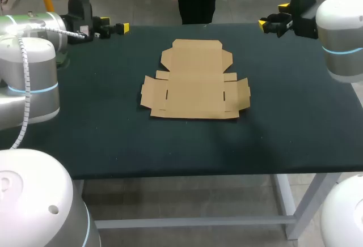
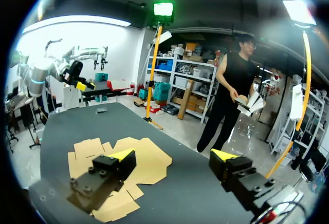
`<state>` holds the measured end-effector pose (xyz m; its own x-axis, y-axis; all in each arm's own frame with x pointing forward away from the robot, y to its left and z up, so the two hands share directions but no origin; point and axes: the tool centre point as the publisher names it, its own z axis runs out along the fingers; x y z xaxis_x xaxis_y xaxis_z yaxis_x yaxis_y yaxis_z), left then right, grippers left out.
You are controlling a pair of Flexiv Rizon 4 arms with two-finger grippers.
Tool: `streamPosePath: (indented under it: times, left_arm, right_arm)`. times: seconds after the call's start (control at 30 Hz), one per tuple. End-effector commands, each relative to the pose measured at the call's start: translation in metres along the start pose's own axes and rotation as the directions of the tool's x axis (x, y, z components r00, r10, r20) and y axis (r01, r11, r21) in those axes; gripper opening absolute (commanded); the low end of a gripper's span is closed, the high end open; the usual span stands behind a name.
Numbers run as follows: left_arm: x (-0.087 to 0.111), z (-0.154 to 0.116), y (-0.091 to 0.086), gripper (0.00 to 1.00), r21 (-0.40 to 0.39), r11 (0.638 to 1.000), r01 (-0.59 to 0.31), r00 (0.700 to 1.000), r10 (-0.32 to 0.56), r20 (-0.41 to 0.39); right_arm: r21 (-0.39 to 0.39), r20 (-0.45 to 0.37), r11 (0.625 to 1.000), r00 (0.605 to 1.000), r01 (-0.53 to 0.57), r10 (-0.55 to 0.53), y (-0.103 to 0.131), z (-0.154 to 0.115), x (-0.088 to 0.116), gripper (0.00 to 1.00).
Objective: Assemble the packaging by folding the flat box into shape, placing the metal phone stand inside, and closing the box properly
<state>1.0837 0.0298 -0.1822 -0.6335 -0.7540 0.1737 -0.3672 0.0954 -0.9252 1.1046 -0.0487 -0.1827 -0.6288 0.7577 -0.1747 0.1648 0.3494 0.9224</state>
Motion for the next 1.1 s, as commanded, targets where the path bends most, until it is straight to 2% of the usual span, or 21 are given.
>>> streamPosePath:
  times: [0.03, 0.87, 0.97, 1.1]
  left_arm:
    - [0.0004, 0.0002, 0.0001, 1.0, 0.001, 1.0, 0.0, 1.0, 0.0, 0.001]
    - [0.0004, 0.0002, 0.0001, 1.0, 0.001, 1.0, 0.0, 1.0, 0.0, 0.001]
    - [0.0007, -0.0007, -0.0025, 1.0, -0.044, 0.998, 0.046, 0.999, -0.048, -0.026]
    - [0.0039, -0.0016, -0.002, 1.0, -0.139, 0.98, 0.14, 0.99, -0.14, 0.008]
  right_arm:
    - [-0.004, -0.004, 1.0, 1.0, 0.0, 0.0, -0.0008, -0.0006, -0.0007, 1.0]
    - [-0.004, -0.004, 1.0, 1.0, 0.0, 0.0, -0.0008, -0.0006, -0.0007, 1.0]
    - [0.058, 0.006, 0.997, 0.998, -0.059, 0.059, -0.0016, -0.0002, -0.0035, 1.0]
    - [0.162, 0.013, 0.976, 0.989, -0.148, 0.148, -0.0045, -0.0016, -0.004, 1.0]
